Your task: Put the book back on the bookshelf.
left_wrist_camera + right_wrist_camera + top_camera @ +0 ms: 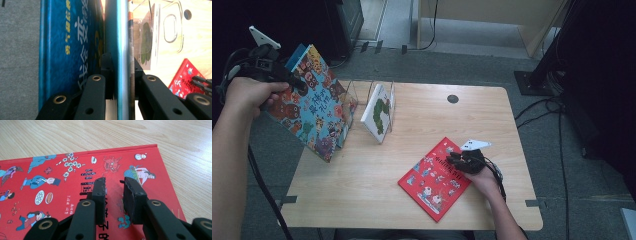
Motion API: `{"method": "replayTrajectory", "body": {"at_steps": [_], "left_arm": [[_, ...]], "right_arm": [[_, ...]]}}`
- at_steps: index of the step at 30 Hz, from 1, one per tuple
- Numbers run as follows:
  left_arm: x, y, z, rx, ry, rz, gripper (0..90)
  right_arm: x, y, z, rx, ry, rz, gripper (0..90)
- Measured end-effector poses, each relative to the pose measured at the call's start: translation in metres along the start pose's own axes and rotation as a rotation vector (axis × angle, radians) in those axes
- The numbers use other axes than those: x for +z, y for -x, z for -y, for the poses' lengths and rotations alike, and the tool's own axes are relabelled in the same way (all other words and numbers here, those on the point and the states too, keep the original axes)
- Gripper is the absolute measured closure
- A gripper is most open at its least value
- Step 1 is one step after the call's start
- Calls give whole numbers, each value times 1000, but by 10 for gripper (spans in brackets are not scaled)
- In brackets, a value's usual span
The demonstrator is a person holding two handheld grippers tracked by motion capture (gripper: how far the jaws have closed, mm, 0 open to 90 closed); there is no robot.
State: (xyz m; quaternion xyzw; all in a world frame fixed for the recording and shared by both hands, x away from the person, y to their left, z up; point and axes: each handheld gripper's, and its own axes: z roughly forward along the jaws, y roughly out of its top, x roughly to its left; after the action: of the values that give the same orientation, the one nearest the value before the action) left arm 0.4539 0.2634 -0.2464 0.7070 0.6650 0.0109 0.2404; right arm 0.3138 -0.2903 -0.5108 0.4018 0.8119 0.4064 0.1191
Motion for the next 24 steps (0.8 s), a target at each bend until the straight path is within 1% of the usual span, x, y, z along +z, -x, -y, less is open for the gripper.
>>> {"method": "replayTrajectory", "body": {"at_steps": [5,7,10,13,15,18,24], "left_arm": [[14,3,-7,8,2,-3,807],[18,3,-9,3,4,0,806],[21,-1,-10,-2,5,4,805],[24,-6,-9,-17,10,6,808],[27,-8,-8,-18,9,6,809],[29,-7,-8,-15,9,-1,809],[34,-3,-8,1,-10,-17,800]], "right_arm": [[0,0,0,0,-2,0,716],[0,0,0,-2,0,-1,718],[0,1,0,-1,-1,-3,720],[0,0,0,-2,1,-3,720],[1,0,0,-3,1,-3,720],[1,0,0,-3,0,-3,720],[1,0,0,-3,0,-4,720]]}}
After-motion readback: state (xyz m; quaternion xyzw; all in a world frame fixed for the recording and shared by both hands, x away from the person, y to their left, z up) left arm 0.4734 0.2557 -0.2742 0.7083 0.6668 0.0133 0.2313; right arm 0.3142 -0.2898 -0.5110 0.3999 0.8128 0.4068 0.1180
